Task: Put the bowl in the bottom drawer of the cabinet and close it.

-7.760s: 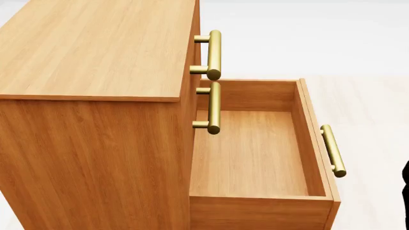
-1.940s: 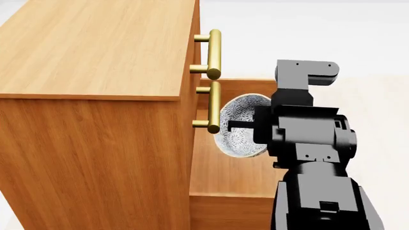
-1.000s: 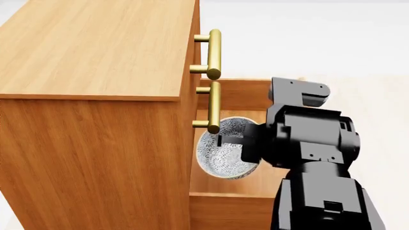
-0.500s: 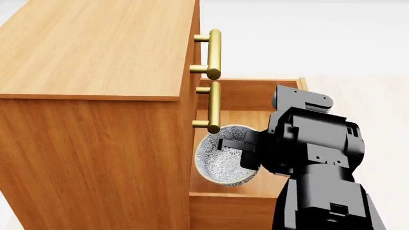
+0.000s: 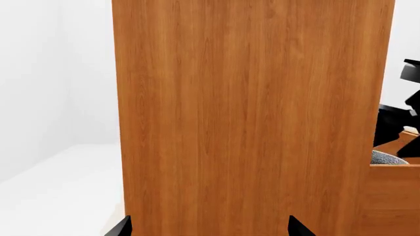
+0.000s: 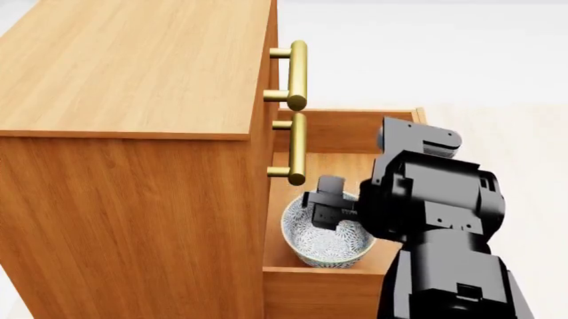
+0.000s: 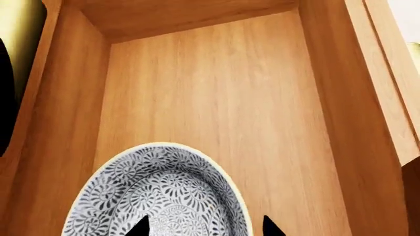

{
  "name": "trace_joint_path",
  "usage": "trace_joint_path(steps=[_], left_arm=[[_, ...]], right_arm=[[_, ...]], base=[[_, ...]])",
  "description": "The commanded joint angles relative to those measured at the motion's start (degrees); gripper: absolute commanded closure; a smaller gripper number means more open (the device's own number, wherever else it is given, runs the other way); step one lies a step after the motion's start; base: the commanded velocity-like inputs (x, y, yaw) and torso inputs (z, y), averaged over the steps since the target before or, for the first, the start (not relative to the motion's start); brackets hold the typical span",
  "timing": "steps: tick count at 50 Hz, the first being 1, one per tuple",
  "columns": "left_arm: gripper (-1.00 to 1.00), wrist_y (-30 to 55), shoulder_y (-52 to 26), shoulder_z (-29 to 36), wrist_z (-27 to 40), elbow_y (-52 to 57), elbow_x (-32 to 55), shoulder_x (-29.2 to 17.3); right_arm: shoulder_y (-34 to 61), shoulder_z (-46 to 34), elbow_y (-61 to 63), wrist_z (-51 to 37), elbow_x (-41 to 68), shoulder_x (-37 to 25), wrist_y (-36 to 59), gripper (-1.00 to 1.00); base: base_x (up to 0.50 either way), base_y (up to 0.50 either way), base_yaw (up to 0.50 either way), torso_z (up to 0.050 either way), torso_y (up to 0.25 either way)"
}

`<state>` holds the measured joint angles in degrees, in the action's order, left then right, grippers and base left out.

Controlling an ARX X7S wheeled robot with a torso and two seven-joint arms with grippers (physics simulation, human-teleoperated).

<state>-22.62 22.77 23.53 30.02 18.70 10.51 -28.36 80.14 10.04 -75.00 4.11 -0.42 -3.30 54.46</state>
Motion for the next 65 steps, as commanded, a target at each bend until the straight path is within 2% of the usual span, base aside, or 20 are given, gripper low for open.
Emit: trace_joint_path(steps=[1,9,40,43,44,54,56,61,65], left_arm=[[-1.00,0.47,0.01,0.07,0.23,0.58,0.00,-0.23],[-1.00,0.78,-0.14,0.14,0.30,0.79,0.18,-0.30],[-1.00,0.12,0.01,0.64,0.71,0.81,-1.64,-0.49],[-1.00,-2.88,-0.62,1.10,0.11,-3.20,-2.24,0.53],[-1.00,-0.32,-0.12,0.76,0.60,0.18,-1.58,-0.42],[-1.00,-0.07,-0.10,0.83,0.55,0.66,-0.98,-0.72],[-1.00,-0.12,-0.14,0.87,0.58,0.51,-1.11,-0.66],[-1.00,-0.12,-0.31,0.95,0.60,0.26,-1.17,-0.60],[-1.00,0.02,-0.18,0.91,0.70,0.61,-1.03,-0.76]], right_arm=[[0.37,-2.12,0.01,1.18,-0.10,0.04,-2.28,-1.00],[1.51,-5.36,0.01,1.96,-0.43,0.17,-4.97,-1.00],[9.80,-8.30,0.04,-0.24,-0.35,-3.19,-9.06,-1.00],[9.76,-8.24,0.04,-0.38,-0.13,-3.72,-9.43,-1.00],[9.76,-8.08,0.05,-0.74,-0.04,-4.10,-9.89,-1.00],[10.01,-7.83,0.60,-1.20,0.19,-6.75,-11.46,-1.00],[9.53,-7.25,2.55,-1.73,0.53,-7.47,-10.47,-1.00],[1.98,-6.54,21.93,-1.81,0.93,-8.52,-0.18,-1.00],[-1.28,-5.61,29.52,-2.16,1.23,-9.37,3.33,-1.00]], base=[[0.00,0.00,0.00,0.000,0.000],[0.00,0.00,0.00,0.000,0.000],[0.00,0.00,0.00,0.000,0.000],[0.00,0.00,0.00,0.000,0.000],[0.00,0.00,0.00,0.000,0.000],[0.00,0.00,0.00,0.000,0.000],[0.00,0.00,0.00,0.000,0.000],[0.00,0.00,0.00,0.000,0.000],[0.00,0.00,0.00,0.000,0.000]])
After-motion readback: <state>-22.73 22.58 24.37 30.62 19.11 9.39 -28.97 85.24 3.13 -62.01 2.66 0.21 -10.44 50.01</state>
